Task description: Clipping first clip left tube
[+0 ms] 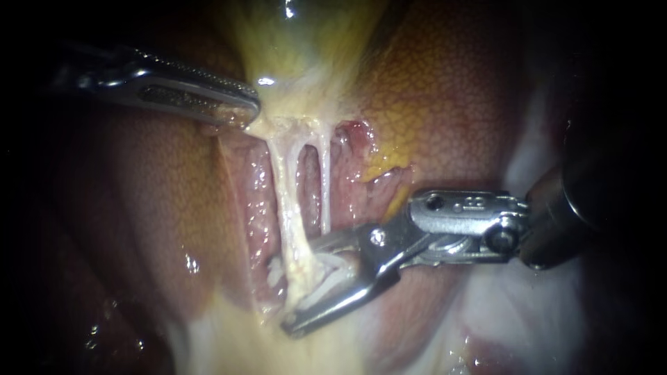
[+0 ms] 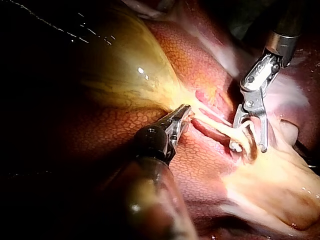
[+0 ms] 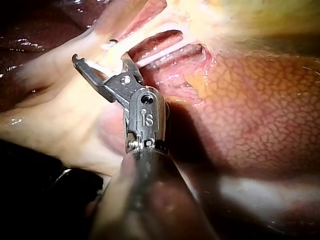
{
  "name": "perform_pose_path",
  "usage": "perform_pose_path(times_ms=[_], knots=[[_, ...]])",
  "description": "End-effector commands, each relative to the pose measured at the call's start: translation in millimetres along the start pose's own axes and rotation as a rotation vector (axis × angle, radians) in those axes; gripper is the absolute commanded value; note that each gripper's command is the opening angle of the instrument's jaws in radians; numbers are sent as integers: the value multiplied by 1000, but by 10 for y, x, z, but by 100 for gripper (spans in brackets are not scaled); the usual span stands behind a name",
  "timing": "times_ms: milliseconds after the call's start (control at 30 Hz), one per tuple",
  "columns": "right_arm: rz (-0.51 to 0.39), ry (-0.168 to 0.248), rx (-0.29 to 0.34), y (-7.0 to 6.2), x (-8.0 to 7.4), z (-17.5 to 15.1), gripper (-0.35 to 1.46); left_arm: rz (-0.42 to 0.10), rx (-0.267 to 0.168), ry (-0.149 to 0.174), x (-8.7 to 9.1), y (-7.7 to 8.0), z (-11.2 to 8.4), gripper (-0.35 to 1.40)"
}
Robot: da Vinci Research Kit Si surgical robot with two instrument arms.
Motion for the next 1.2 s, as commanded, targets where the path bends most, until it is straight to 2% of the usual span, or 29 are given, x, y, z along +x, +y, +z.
perform_pose_path(times_ms=[33,267,467,833,967,1200], knots=[[-1,2,1,-1,1,1,48,0,0,0,0,0,0,-35],[5,8,-3,-1,3,3,44,0,0,0,0,0,0,-35],[12,9,-5,-1,4,2,31,0,0,0,0,0,0,-35],[12,12,-13,-2,3,0,-5,0,0,0,-1,0,1,-35],[17,15,-20,-4,3,-2,-35,-1,0,0,-1,0,1,-35],[65,17,-22,-6,3,-4,-35,-1,-1,0,-1,0,2,-35]])
